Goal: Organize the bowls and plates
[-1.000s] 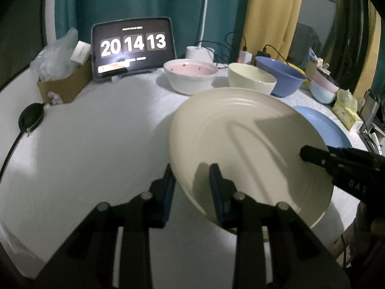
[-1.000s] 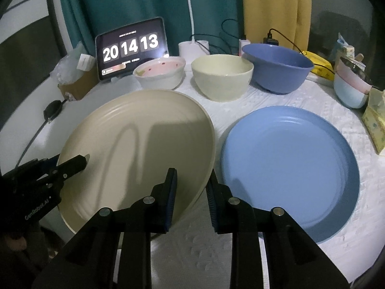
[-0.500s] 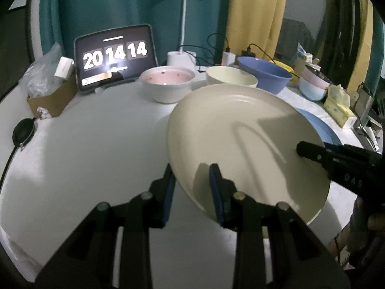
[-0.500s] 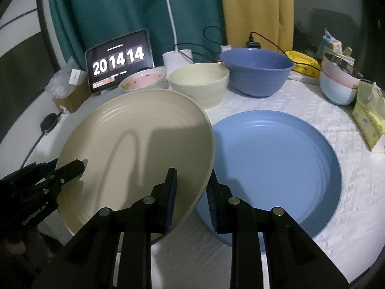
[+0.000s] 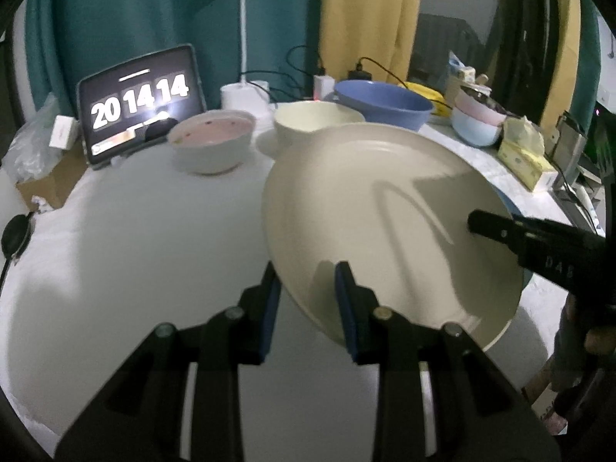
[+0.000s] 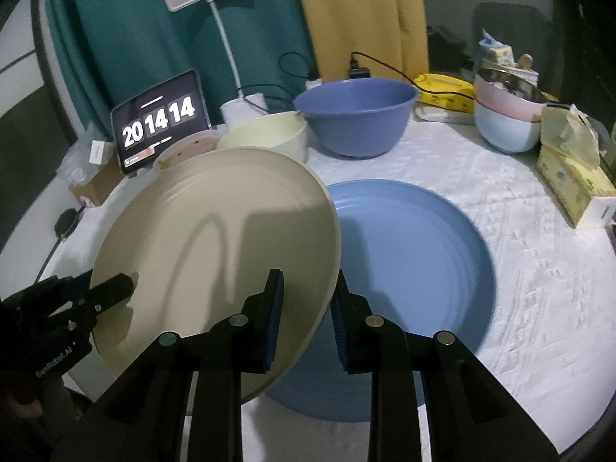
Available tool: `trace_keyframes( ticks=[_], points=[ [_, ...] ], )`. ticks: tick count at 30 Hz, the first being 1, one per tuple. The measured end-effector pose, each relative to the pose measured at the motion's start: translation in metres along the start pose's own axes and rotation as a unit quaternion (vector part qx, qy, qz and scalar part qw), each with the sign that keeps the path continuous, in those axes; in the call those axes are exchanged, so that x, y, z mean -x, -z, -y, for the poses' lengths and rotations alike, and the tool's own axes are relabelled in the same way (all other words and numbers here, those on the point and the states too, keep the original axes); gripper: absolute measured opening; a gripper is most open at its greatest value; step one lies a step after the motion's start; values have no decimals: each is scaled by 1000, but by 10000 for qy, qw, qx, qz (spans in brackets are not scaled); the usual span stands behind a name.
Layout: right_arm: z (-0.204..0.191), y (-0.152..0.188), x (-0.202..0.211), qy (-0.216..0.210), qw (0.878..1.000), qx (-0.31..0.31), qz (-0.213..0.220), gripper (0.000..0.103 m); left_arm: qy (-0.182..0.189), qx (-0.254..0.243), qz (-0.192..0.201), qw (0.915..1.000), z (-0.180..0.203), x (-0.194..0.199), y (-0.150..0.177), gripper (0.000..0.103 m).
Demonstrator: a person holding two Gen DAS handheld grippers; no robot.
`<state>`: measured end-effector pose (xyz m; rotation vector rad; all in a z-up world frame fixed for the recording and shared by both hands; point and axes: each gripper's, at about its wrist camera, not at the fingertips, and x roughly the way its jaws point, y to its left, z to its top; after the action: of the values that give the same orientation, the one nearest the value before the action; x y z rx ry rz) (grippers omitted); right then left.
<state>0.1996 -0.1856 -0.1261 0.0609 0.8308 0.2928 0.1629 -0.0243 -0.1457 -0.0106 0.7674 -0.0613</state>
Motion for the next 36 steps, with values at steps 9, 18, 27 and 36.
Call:
trace_keyframes(
  ticks=[9,18,27,36],
  points=[
    [33,2,0,285,9996,-61,28,26,161,-199,-190,9995,33,-24,-6,30],
    [60,0,2,501,9986,-128,59,26,304,-370,-264,9985,57,-38,-15,30],
    [80,0,7,603,9978,-267,42,27,437,-501,-402,9970,71,-49,-17,30],
    [79,-3,14,605,9980,-126,91,32,384,-447,-559,9967,73,-56,-18,32]
  ],
)
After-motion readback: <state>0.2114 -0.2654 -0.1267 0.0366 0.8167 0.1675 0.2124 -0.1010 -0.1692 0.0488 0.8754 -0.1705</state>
